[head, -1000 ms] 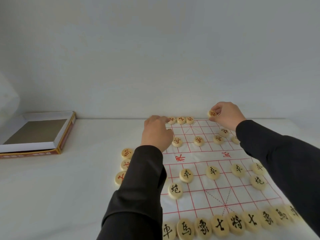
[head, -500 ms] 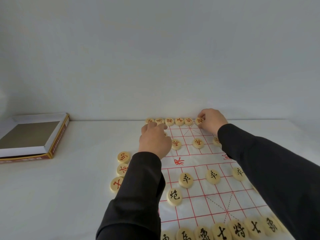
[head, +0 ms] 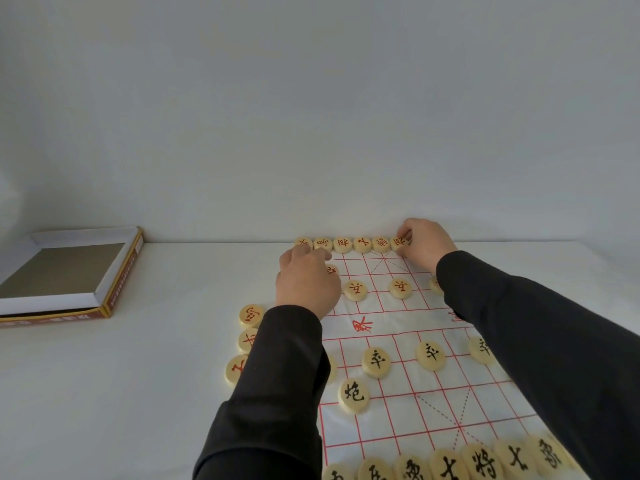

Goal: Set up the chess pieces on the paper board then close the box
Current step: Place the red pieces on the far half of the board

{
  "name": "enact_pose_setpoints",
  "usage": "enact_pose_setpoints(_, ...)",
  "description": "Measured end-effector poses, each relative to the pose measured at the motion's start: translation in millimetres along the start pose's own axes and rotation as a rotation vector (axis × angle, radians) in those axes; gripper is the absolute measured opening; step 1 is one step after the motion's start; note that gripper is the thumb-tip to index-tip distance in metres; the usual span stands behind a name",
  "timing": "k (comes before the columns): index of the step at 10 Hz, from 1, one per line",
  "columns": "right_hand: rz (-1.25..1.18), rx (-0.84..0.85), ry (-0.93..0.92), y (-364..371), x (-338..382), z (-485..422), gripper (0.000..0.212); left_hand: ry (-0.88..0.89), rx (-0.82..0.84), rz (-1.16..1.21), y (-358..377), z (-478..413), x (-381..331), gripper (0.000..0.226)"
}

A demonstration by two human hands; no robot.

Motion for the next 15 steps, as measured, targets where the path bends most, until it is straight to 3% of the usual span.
enact_pose_setpoints(4, 0.03, 0.018, -0.013, 0, 2, -2, 0.017, -0.004, 0.001, -0.014, 2, -2, 1, 0.042)
enact_pose_setpoints(7, 0.005, -0.072, 0.06, -24, -26, -5, 0.01, 0.012, 0.004, 0.012, 12, -2, -4, 0.043)
enact_pose_setpoints(15, 0.063, -0.029, 0.04, -7, -23, -1, 0.015, 0.02, 0.009, 0.025, 20, -5, -4, 0.043)
Point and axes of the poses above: each hand's wrist, its own z-axis away from the middle knuckle, its own y-axis out of the palm, x = y × z, the point moved 4 cm from there along -z, towards the middle knuckle, and after that the axes turned 4 degrees about z, right-handed, at the moved point
